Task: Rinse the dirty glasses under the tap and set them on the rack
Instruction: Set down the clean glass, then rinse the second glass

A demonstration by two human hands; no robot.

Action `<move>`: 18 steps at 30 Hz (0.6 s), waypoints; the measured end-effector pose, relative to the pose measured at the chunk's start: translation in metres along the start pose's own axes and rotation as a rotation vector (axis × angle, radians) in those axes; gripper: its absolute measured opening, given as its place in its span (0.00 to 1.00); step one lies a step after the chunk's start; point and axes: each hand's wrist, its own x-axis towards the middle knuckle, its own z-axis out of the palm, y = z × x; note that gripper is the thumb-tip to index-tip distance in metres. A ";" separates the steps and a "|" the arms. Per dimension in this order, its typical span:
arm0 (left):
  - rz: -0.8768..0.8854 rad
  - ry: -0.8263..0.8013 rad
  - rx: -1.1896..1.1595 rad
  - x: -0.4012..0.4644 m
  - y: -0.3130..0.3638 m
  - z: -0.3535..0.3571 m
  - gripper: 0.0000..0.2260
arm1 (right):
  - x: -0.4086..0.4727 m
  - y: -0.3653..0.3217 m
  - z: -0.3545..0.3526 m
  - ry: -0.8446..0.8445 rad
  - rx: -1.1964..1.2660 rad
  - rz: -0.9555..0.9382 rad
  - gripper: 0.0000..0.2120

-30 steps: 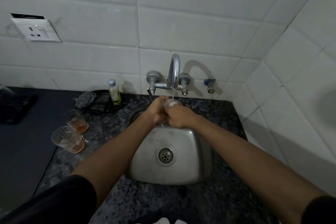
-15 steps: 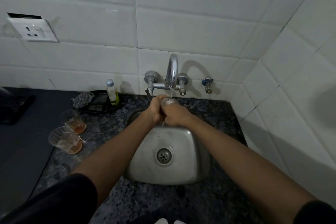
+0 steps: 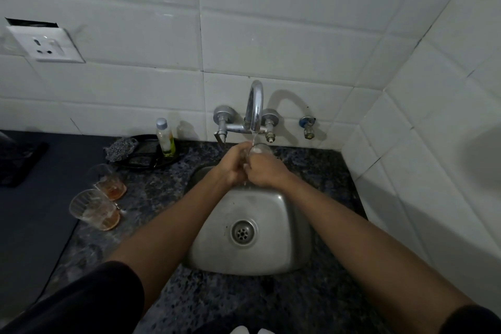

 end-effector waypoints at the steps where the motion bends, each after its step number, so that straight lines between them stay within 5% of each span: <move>1: 0.004 0.009 -0.004 0.000 0.002 0.000 0.14 | -0.001 0.002 0.001 0.010 -0.034 -0.026 0.18; 7: -0.052 0.056 0.105 0.008 0.012 -0.005 0.15 | -0.013 0.011 0.000 0.164 -0.351 -0.218 0.21; 13: -0.008 -0.013 0.028 0.001 0.004 -0.004 0.18 | -0.005 -0.003 -0.001 -0.068 0.095 0.023 0.21; 18: -0.074 0.018 0.102 -0.004 0.011 -0.006 0.15 | -0.010 0.006 0.000 0.094 -0.293 -0.149 0.19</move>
